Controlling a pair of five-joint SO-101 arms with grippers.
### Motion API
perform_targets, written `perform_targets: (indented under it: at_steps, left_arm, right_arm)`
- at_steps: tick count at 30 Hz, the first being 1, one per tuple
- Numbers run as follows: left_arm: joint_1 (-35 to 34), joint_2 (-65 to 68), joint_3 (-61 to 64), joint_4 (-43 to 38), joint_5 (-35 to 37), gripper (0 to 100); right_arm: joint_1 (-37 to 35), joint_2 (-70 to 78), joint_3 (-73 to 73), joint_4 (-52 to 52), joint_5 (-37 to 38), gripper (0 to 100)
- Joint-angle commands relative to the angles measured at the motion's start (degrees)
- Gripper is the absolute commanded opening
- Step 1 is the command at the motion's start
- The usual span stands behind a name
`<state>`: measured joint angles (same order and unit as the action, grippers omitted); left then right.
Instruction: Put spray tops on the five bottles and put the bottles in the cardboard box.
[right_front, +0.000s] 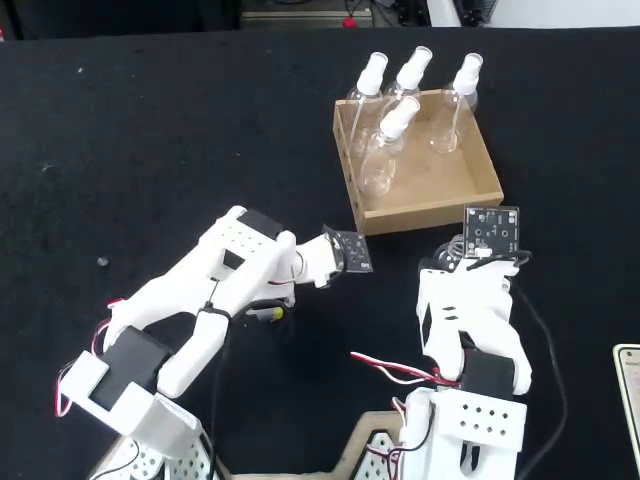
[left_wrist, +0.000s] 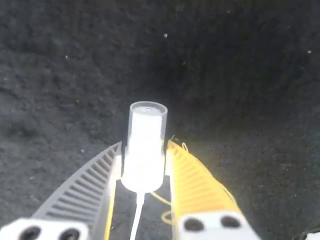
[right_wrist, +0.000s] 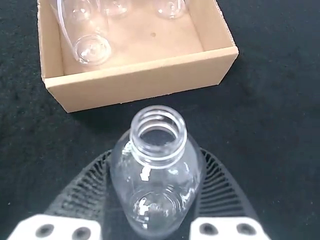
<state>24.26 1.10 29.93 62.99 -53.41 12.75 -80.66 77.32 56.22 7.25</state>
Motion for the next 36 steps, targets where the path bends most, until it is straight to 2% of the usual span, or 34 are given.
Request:
perform_targets:
  at_steps: [1,7,11,18,25,32,36]
  left_arm:
    - [-1.7,-2.5,-0.9,1.4,3.3,5]
    - [-9.5,-16.1,-7.2,9.4,10.5,3]
    - [-13.6,-29.0,-9.2,9.8,20.1,3]
    - [-17.0,-47.7,-11.1,2.6,36.1,3]
    - [-16.4,-55.2,-17.7,-4.2,47.4,3]
    - [-15.8,-55.7,-20.2,-15.9,60.1,3]
    - [-9.1,-55.7,-20.2,-20.2,61.9,3]
  right_arm:
    - [0.9,-1.4,-0.3,-0.1,-0.5,6.7]
    - [-0.4,-1.7,-0.5,-0.2,-0.5,6.9]
    - [-6.9,-1.8,-1.5,-0.7,-0.2,7.0]
    - [-19.8,-1.8,-5.3,-6.1,-0.5,6.7]
    - [-32.4,-1.3,-4.8,-16.0,-0.6,6.7]
    - [-37.3,-1.2,-2.9,-26.5,-1.6,6.7]
    - [-38.8,-1.4,-0.3,-27.7,-8.5,6.7]
